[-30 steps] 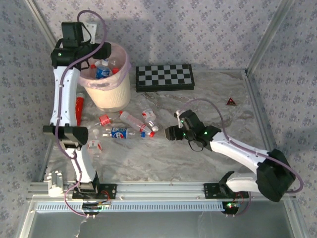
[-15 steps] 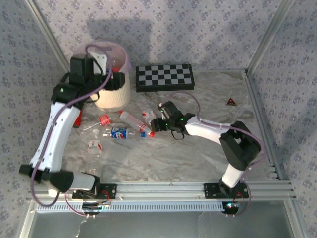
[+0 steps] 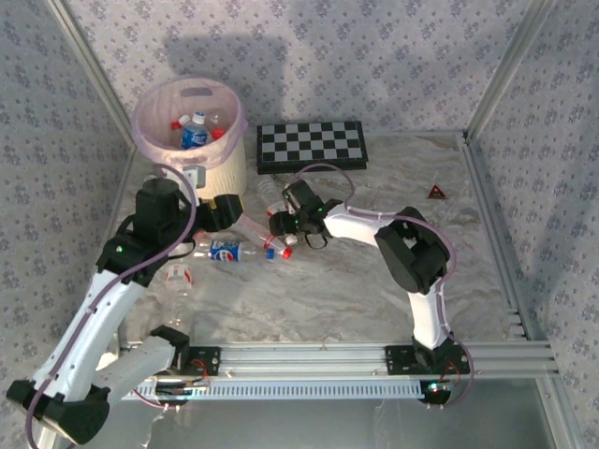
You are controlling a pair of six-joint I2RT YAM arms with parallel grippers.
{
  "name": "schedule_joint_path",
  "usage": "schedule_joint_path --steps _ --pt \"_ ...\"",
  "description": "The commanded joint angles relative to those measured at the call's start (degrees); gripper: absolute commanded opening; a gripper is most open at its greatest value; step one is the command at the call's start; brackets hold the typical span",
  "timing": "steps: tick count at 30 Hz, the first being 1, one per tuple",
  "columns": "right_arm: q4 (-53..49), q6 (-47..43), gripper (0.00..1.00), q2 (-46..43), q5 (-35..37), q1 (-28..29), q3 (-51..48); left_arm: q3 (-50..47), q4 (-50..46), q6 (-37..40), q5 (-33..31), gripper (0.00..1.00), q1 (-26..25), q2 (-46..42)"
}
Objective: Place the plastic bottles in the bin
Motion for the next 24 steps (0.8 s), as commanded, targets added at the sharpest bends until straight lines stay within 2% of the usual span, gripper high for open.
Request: schedule_joint_path --steps 1,6,9,13,15,21,24 --pt "-2.2 0.7 0.71 2.0 -0.9 -0.6 2.3 0.2 5.0 -3.3 1.3 0.78 -0.3 0.6" --pt "-2.5 -0.1 0.58 -1.5 -0.7 -1.3 0.3 -0.6 8.9 -5.6 3.3 0.78 -0.3 2.6" --pt "-3.1 -1.9 0.44 -6.7 -0.7 -1.9 -2.8 -0.6 10.7 -7.6 3.7 0.79 -0.3 3.9" --pt "-4.2 -4.7 0.43 -15.4 -1.6 -2.7 -8.8 -0.3 12.6 -10.8 1.7 0.82 -0.3 3.9" --pt "-3.0 -6.4 0.43 -21.1 -1.6 -2.8 -14.8 -0.9 15.8 -13.4 2.4 0.83 -0.6 4.3" --pt "16.6 -8.0 0.41 -37.8 -11.0 -5.5 -35.4 0.2 25.3 -16.3 1.4 0.91 -7.5 11.9" --pt "22.5 -8.7 0.39 -43.9 -12.4 -5.4 -41.3 2.0 29.3 -17.6 0.7 0.96 -9.5 16.6"
